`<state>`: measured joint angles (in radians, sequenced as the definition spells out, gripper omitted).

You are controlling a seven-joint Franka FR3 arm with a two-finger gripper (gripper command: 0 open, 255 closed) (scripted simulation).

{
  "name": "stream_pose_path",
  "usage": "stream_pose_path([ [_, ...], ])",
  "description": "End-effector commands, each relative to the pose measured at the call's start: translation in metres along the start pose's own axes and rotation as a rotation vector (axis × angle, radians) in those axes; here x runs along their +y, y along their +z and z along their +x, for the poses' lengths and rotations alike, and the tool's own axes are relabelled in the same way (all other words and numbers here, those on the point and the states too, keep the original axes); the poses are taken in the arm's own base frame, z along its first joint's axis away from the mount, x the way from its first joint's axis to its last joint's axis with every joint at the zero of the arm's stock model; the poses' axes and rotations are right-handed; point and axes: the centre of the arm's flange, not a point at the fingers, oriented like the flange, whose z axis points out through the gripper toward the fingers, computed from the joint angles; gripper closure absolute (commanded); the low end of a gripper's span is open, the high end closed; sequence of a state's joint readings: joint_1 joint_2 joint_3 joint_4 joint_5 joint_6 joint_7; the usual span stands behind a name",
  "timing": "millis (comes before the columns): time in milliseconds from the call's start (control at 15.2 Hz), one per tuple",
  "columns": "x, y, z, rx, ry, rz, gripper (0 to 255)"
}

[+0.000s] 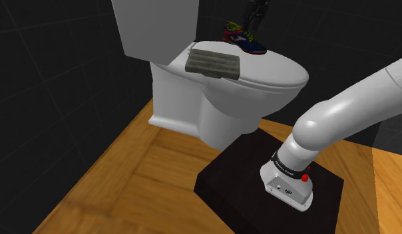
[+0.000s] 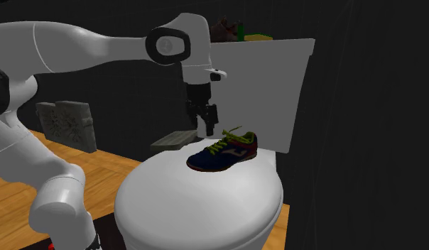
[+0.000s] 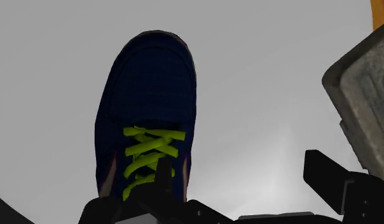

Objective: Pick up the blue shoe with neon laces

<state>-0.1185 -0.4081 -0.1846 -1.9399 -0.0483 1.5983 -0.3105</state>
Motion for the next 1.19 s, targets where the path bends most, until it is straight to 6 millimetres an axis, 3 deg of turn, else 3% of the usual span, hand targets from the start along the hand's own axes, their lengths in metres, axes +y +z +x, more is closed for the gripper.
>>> stream_pose_path([
  [0,0.019,-0.005,0.014,0.009,0.011,-0.007,0],
  [330,0.065,-0.019,0.04,0.028,0.034,-0.019,0],
  [792,0.066,0.021,0.037,0.028,0.034,-0.019,0],
  [924,0.066,0.021,0.037,0.028,0.034,-0.019,0],
  [990,0.065,0.021,0.037,0.028,0.034,-0.019,255],
  [1122,0.065,0.021,0.037,0.028,0.034,-0.019,255],
])
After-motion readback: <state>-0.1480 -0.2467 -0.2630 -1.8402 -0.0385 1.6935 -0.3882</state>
